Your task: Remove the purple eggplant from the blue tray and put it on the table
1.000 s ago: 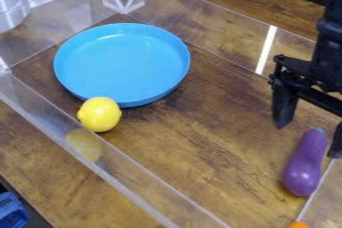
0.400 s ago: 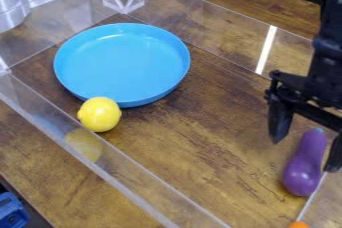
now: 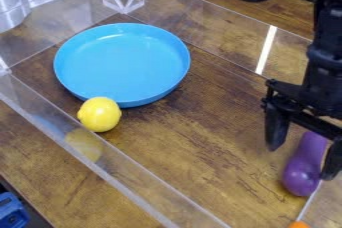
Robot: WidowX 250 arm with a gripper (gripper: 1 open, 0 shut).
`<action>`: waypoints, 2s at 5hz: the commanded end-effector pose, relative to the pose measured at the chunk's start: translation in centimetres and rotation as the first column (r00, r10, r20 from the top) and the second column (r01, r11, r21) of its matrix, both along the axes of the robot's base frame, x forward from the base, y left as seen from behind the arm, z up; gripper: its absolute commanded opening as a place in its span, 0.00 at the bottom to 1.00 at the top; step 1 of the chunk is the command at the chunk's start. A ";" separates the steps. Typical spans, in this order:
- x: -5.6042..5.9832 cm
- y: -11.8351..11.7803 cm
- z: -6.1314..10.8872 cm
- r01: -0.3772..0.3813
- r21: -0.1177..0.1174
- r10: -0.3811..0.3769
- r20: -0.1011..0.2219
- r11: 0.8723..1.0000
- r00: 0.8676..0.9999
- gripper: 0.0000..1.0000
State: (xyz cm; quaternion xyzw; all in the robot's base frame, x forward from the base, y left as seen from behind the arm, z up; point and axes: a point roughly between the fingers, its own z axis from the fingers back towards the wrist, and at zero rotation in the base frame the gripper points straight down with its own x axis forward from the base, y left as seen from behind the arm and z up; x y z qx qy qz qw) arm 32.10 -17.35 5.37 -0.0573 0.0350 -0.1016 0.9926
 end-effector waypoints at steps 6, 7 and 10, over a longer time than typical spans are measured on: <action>1.7 -0.4 2.1 -0.044 -0.036 0.044 0.025 0.998 0.999 1.00; 1.9 -0.2 0.7 -0.074 -0.034 0.075 0.015 0.997 0.997 1.00; 3.6 2.0 1.6 -0.130 -0.019 0.131 0.019 0.991 0.991 0.00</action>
